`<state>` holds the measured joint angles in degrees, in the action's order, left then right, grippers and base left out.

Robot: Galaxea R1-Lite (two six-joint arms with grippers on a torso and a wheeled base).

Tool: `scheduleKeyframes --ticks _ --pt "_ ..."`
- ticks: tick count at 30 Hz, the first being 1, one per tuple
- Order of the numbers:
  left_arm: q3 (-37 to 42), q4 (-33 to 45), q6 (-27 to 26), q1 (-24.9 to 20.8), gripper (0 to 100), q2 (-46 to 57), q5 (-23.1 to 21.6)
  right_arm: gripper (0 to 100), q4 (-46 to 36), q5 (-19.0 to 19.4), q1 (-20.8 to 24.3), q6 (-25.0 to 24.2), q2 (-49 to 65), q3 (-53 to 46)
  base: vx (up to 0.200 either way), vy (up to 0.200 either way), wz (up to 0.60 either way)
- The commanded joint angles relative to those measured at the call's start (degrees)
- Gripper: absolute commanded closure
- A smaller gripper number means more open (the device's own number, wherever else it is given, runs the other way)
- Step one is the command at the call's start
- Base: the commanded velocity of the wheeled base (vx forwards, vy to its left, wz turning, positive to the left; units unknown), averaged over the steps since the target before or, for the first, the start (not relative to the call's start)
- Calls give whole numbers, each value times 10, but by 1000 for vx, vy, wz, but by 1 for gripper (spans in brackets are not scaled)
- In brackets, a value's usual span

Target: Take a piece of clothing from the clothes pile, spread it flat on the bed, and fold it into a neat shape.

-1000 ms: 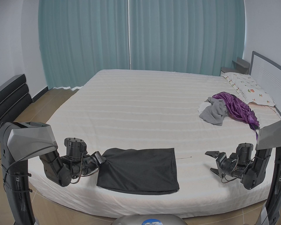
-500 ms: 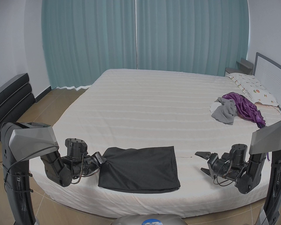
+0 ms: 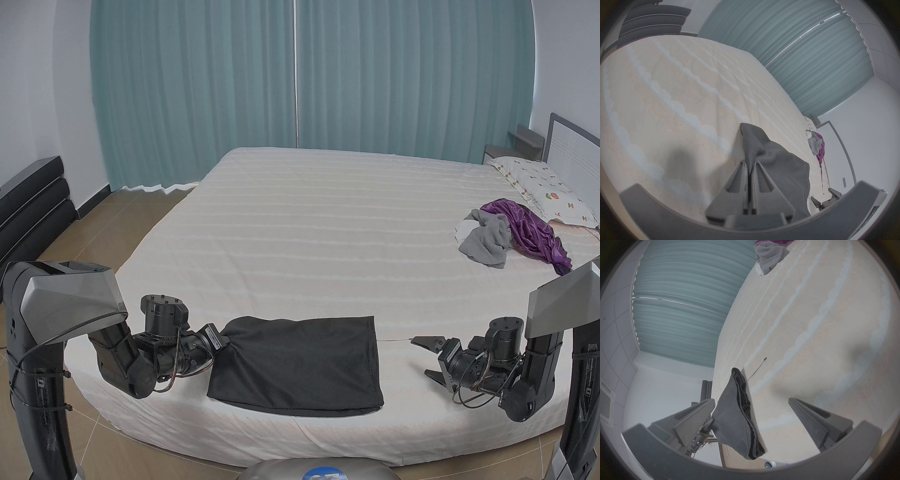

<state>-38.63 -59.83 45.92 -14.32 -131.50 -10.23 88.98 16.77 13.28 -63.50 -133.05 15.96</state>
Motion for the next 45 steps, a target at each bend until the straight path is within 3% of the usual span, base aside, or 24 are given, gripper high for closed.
scheduleKeyframes --ticks 1,22,24,27,34,38,45 --pt "-1 0 0 0 0 -2 -1 0 8 0 1 0 -2 0 0 0 0" --pt "12 0 42 12 0 33 2 0 8 6 -4 -5 4 -4 0 0 0" --pt "16 2 92 19 0 62 4 0 8 6 -8 -16 9 -2 0 0 0" --pt "25 6 111 20 0 86 8 0 8 2 -8 -20 10 -5 0 0 0" --pt "37 20 116 46 0 172 33 0 8 -6 -51 -38 129 -27 0 0 0" --pt "56 21 116 65 0 291 48 0 8 -24 -66 -2 271 -67 0 0 0" --pt "109 22 85 69 0 538 87 0 8 -86 -68 187 501 -126 0 0 0"
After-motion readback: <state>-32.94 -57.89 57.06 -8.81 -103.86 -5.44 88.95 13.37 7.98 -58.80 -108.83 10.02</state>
